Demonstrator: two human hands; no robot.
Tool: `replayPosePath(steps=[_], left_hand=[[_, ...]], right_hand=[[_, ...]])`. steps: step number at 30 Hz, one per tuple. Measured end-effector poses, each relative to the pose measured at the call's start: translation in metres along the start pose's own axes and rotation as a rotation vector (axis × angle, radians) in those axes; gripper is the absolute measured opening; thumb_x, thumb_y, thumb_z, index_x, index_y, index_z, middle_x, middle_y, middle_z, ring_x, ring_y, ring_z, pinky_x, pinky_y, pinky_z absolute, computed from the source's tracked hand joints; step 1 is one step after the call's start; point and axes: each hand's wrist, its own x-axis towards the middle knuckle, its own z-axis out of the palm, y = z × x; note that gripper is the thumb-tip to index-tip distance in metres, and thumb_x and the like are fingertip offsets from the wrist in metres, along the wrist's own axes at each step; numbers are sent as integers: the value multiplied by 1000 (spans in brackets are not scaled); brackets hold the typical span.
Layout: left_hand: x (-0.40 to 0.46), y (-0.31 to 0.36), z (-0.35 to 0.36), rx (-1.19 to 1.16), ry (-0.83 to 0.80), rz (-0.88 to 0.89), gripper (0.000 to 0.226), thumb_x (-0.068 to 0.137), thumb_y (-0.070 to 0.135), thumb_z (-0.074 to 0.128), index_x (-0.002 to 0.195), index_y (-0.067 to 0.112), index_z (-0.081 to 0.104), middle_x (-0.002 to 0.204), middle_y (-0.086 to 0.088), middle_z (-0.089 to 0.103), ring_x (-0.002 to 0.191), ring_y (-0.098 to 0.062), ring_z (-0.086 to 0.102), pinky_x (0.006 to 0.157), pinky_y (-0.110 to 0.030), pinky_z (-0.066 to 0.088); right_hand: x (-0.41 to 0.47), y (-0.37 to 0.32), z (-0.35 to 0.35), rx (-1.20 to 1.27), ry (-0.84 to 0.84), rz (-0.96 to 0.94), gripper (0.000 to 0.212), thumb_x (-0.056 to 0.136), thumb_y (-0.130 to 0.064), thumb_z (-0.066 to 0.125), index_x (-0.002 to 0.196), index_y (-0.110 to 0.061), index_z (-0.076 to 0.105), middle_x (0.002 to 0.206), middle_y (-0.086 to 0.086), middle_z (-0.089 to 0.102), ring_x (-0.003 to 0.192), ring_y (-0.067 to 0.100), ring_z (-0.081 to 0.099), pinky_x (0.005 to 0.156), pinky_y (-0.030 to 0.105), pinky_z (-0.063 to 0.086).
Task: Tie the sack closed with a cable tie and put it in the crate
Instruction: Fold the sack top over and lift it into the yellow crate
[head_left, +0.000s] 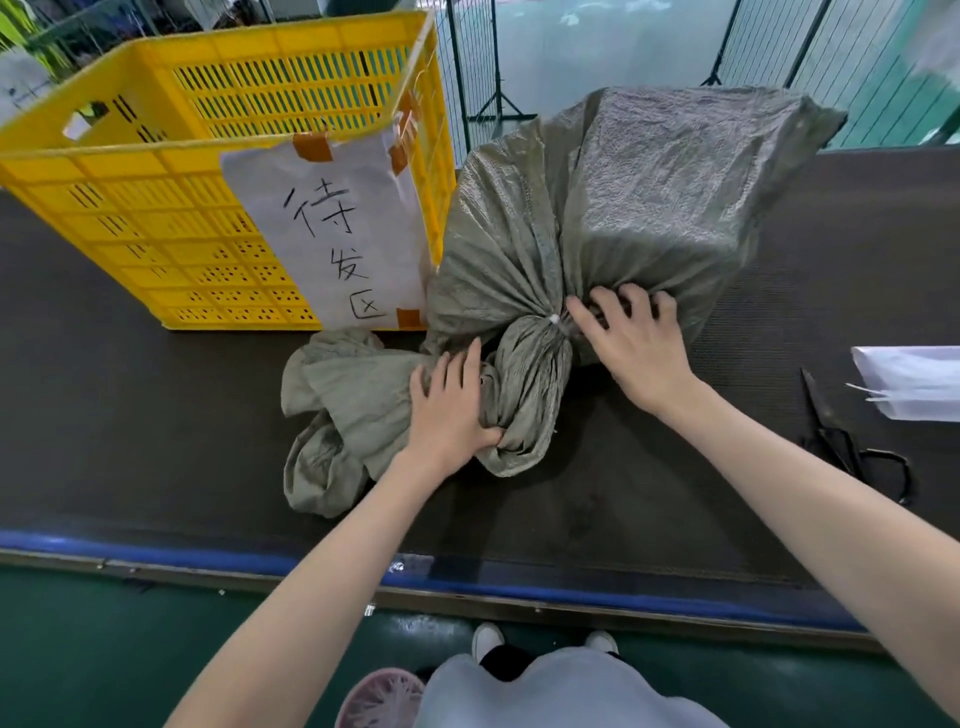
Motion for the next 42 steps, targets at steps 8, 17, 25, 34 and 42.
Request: replayPosePath(steps=[8,17,25,34,42], left_hand=[[31,-8,-6,204,480,283,22,69,12,69,89,12,60,98,-11,61,92,-31,53,84,-40,33],[70,-1,-40,276,397,441,33,73,8,34,87,3,64,118,-19,63,102,-38,62,88,-42,46],[84,8,-98,140,455,483,33,60,-9,62,91,2,59,91,-15,63,71,-36,59,49,-36,47],[107,45,-217,-214,697,413,20,77,-2,57,96,1,50,100,-18,55,92,-35,52,63,-36,31],[124,38,-282,-362,634,340,14,88,12,55,85,14,42,98,-21,60,90,-37,59,62,-38,36]], right_hand=[[4,13,-3,82,-18,-57,21,84,-13,46,97,-17,62,81,2,60,77,28,53,69,36,37],[14,27,-16,184,-58,-35,58,101,-21,8,85,-14,63,74,4,58,73,29,58,70,42,27],[31,50,-15,308,-47,8,30,61,-3,61,90,-10,59,84,8,60,83,30,46,67,40,39],[130,139,-60,580,-109,335,31,68,5,51,95,-10,58,102,13,56,99,34,50,77,44,41],[203,175,-93,788,-382,320,23,79,2,52,97,-1,66,107,20,64,102,30,58,75,27,36]])
